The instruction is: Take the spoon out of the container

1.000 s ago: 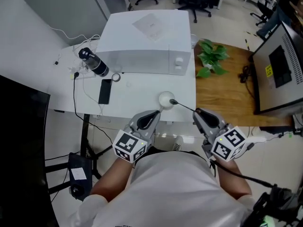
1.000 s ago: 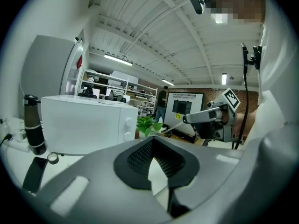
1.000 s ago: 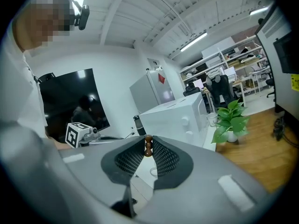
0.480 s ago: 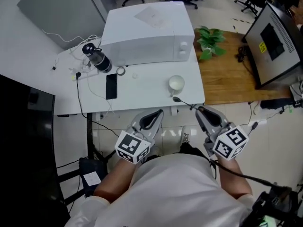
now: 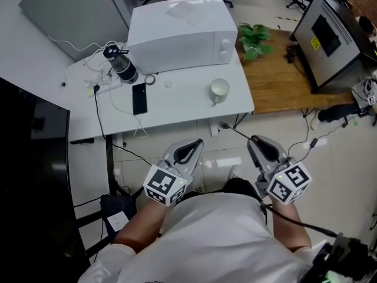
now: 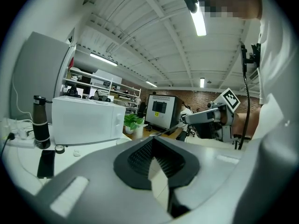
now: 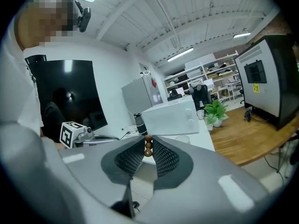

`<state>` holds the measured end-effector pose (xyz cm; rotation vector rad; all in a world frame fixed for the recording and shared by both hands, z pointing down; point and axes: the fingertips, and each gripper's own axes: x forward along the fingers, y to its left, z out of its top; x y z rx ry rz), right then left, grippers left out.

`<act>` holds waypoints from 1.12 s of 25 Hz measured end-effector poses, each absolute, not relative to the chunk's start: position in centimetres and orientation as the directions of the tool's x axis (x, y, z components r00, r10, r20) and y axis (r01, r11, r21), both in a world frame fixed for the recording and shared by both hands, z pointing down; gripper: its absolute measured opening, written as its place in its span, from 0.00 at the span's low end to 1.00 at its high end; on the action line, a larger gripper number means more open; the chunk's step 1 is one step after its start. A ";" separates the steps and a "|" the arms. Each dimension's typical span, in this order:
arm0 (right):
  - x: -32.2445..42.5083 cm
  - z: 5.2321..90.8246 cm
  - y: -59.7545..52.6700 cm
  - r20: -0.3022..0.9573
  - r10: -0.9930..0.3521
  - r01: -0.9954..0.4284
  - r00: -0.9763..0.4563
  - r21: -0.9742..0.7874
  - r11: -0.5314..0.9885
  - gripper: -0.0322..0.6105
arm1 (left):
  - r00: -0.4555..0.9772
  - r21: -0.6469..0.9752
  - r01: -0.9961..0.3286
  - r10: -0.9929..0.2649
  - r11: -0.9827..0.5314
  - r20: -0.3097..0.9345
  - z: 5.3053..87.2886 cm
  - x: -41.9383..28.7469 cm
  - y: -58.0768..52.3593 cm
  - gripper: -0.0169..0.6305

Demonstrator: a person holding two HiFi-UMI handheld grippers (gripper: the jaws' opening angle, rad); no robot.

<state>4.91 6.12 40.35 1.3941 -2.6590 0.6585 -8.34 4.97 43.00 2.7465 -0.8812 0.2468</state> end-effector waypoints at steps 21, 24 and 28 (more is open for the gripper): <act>9.0 40.9 7.3 0.280 -0.702 -0.754 -0.655 -0.301 0.583 0.14 | 0.744 0.175 -0.665 -0.621 -0.726 0.247 42.7 -4.2 5.8 0.03; 9.1 41.1 7.4 0.278 -0.699 -0.751 -0.659 -0.309 0.584 0.14 | 0.744 0.168 -0.663 -0.618 -0.729 0.254 42.8 -4.0 5.8 0.03; 9.2 41.1 7.3 0.273 -0.699 -0.749 -0.660 -0.307 0.587 0.14 | 0.740 0.165 -0.668 -0.623 -0.726 0.255 42.8 -4.0 5.7 0.03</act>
